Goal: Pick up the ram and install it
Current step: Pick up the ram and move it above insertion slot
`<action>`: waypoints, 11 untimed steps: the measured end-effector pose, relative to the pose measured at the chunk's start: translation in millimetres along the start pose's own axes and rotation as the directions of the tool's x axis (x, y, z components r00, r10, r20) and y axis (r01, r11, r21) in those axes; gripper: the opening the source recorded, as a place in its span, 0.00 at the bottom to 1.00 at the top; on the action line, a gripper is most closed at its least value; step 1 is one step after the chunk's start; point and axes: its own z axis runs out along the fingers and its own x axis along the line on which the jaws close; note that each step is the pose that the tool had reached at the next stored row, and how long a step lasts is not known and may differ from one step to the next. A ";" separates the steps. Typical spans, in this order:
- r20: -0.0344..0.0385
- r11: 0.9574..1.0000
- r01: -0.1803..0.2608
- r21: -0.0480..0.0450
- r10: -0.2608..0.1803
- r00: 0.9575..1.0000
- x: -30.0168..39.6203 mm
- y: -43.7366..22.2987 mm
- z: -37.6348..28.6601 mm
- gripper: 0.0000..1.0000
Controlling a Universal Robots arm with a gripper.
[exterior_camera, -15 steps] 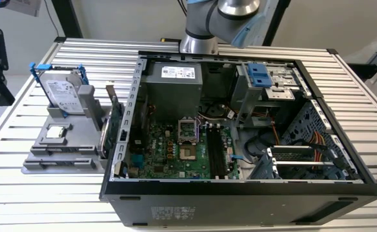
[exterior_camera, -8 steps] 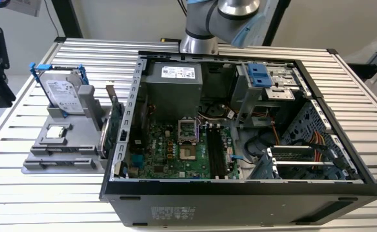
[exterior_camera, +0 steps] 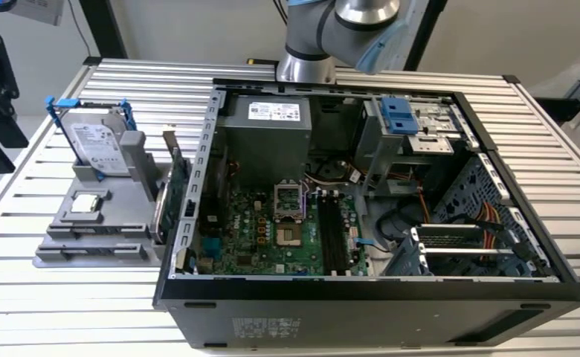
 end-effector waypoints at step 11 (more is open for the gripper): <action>0.003 1.000 -0.008 0.001 0.008 1.000 0.1 -0.3 2.7 1.00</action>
